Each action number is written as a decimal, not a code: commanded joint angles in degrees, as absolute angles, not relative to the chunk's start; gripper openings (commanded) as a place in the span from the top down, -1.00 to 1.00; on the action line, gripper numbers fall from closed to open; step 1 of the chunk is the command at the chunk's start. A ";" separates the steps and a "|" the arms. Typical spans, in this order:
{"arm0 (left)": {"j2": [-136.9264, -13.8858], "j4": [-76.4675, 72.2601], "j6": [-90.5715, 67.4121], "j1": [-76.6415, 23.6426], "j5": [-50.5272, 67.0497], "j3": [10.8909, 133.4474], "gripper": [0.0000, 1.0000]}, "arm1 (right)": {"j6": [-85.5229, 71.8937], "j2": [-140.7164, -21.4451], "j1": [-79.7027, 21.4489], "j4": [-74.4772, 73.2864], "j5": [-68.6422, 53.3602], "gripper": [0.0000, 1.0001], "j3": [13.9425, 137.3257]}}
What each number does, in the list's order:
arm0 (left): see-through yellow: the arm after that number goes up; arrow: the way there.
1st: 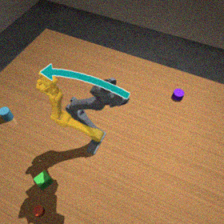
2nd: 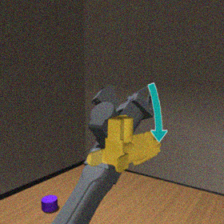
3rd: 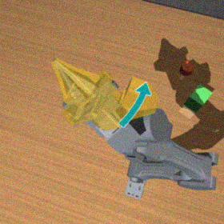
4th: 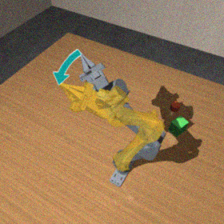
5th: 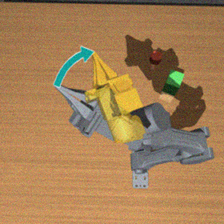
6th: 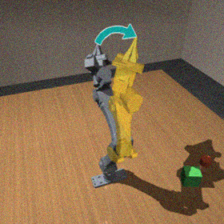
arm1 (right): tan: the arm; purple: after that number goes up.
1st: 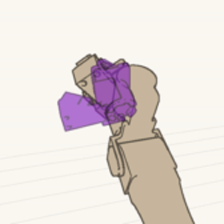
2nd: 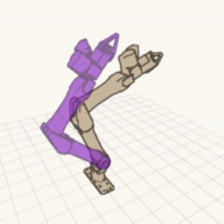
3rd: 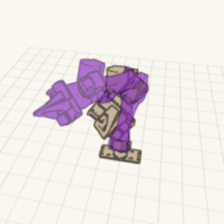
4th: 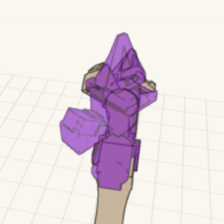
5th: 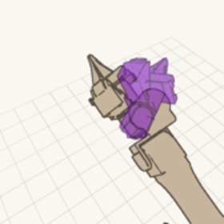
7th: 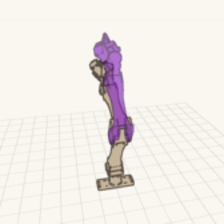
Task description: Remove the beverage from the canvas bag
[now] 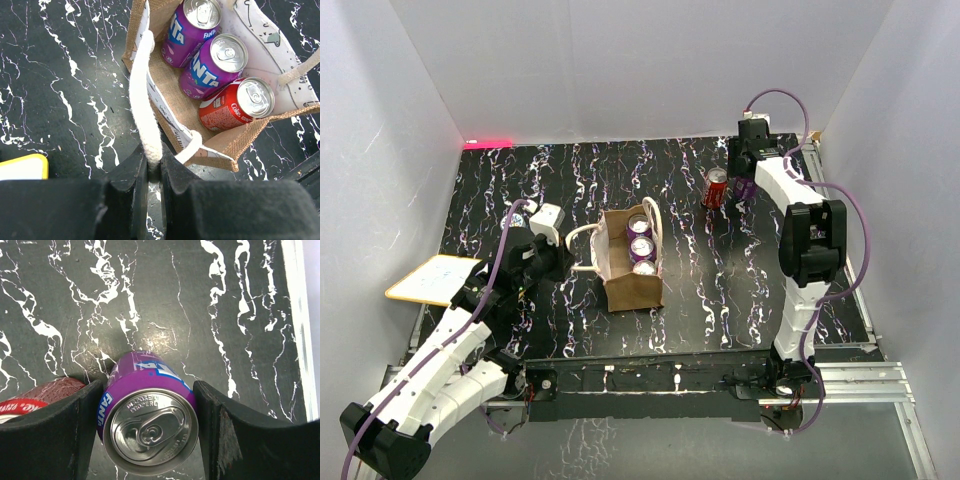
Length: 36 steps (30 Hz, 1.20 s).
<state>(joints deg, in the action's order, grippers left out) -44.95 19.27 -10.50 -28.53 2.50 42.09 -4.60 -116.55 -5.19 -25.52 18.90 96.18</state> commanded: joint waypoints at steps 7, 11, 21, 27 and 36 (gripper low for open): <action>-44.90 18.41 -10.23 -27.95 2.87 41.83 1.00 | -2.19 -121.45 -5.18 -27.97 17.23 0.84 105.10; -44.91 18.37 -10.29 -27.93 3.08 41.69 1.00 | -2.15 -121.73 -5.11 -28.26 17.18 0.68 104.22; -45.01 18.30 -10.27 -27.95 3.25 41.75 1.00 | -2.45 -120.39 -5.11 -31.51 17.14 -0.63 107.50; -45.00 18.37 -10.26 -27.84 3.16 41.83 1.00 | -3.59 -116.21 -5.14 -33.53 17.20 -0.86 107.33; -44.92 18.26 -10.25 -27.82 3.52 41.71 1.00 | -10.42 -93.48 -5.12 -27.84 8.55 -0.86 79.26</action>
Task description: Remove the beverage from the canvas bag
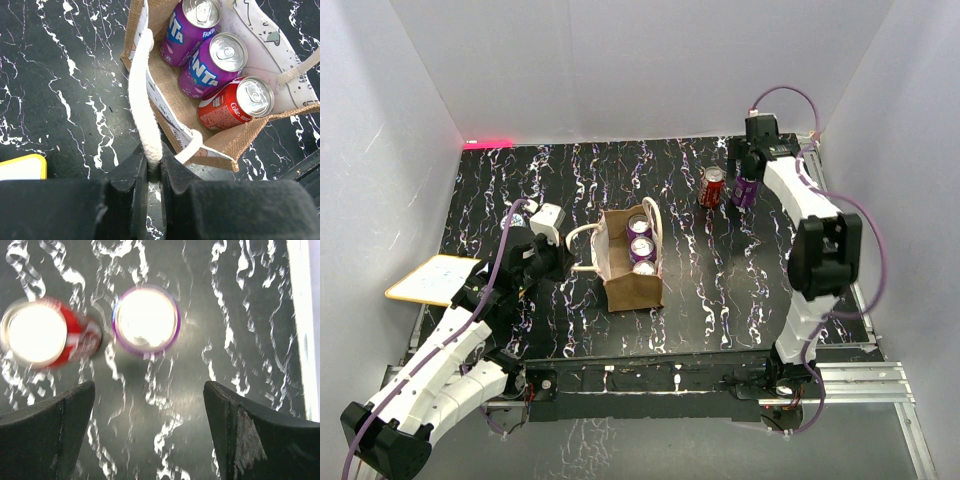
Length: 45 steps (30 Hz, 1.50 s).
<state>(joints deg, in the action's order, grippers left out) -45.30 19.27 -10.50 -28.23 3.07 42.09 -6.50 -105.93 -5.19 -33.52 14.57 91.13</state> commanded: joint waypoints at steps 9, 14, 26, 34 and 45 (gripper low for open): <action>-45.36 18.08 -10.20 -27.86 4.38 41.67 1.00 | -14.85 -73.17 -8.07 -25.40 -8.86 -0.87 55.82; -45.57 18.02 -10.21 -27.86 4.39 41.69 1.00 | -20.29 -66.98 -13.83 -27.03 -13.53 -0.86 60.79; -44.66 18.23 -10.24 -27.86 3.56 41.83 1.00 | -23.73 -78.16 -41.95 -33.15 -1.22 -0.80 88.69; -44.13 18.24 -10.20 -27.86 3.25 41.80 1.00 | -22.23 -92.46 -53.00 -39.72 13.12 -0.51 99.04; -43.72 18.27 -10.20 -27.86 3.25 41.79 1.00 | -25.76 -107.17 -53.26 -43.71 29.40 -0.46 99.85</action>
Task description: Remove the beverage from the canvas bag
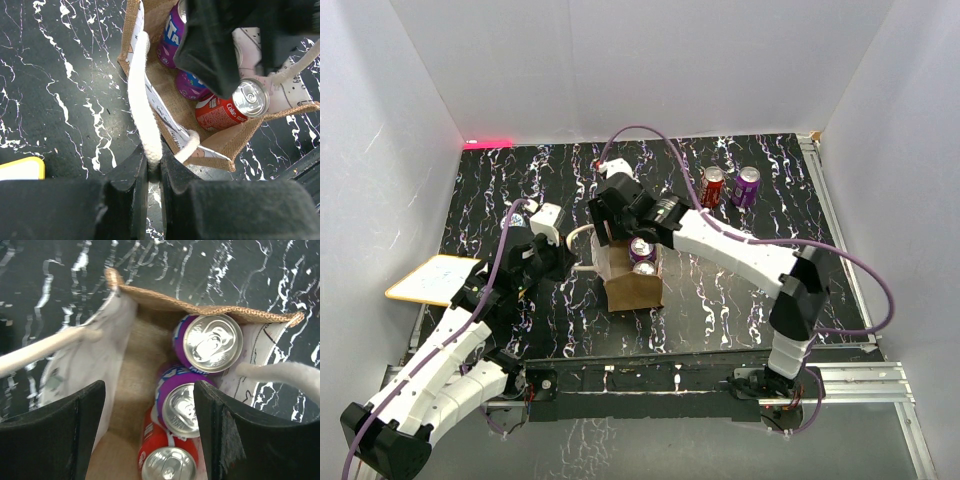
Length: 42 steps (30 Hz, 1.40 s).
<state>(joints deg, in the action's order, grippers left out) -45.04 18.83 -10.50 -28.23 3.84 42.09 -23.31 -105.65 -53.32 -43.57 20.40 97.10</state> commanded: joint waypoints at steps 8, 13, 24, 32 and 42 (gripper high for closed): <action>-43.44 18.24 -10.20 -27.86 3.25 41.68 1.00 | -30.91 -111.60 -52.19 -45.00 35.56 -0.55 100.27; -43.29 18.19 -10.22 -27.86 3.25 41.71 1.00 | -32.44 -111.80 -51.14 -45.42 35.31 -0.64 99.75; -43.07 18.19 -10.22 -27.86 3.21 41.71 1.00 | -31.56 -114.81 -48.15 -43.29 31.55 -0.71 100.22; -43.31 18.19 -10.24 -27.82 3.32 41.69 1.00 | -31.82 -116.81 -46.33 -41.04 29.66 -0.74 98.69; -43.50 18.19 -10.20 -27.82 3.34 41.67 1.00 | -30.98 -119.78 -45.11 -38.80 28.98 -0.75 98.45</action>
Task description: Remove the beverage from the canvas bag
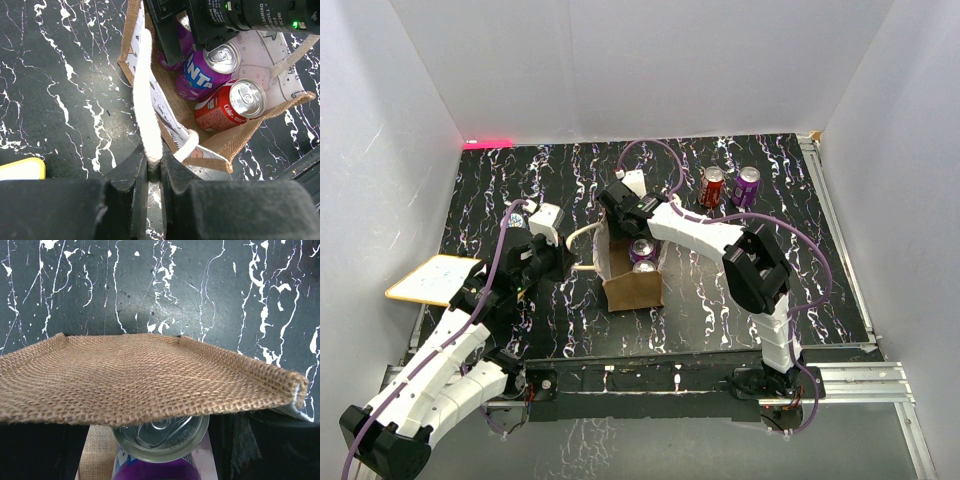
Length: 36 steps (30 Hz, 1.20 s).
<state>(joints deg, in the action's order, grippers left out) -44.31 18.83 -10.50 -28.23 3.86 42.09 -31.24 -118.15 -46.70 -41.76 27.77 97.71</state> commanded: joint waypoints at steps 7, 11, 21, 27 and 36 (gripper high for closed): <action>-43.72 18.19 -10.21 -27.86 3.47 41.70 1.00 | -28.78 -119.88 -44.87 -38.48 28.06 -0.25 99.60; -43.85 18.14 -10.20 -27.82 3.51 41.74 1.00 | -27.56 -117.30 -45.23 -40.44 28.23 0.13 101.72; -44.16 18.12 -10.20 -27.86 3.69 41.67 1.00 | -25.11 -99.53 -45.26 -30.33 20.16 0.58 95.78; -44.08 18.10 -10.21 -27.83 3.76 41.67 1.00 | -24.66 -86.59 -45.24 -21.12 16.99 0.67 88.82; -44.20 18.10 -10.28 -27.86 3.78 41.71 1.00 | -22.24 -69.14 -45.17 -16.44 21.22 0.77 78.12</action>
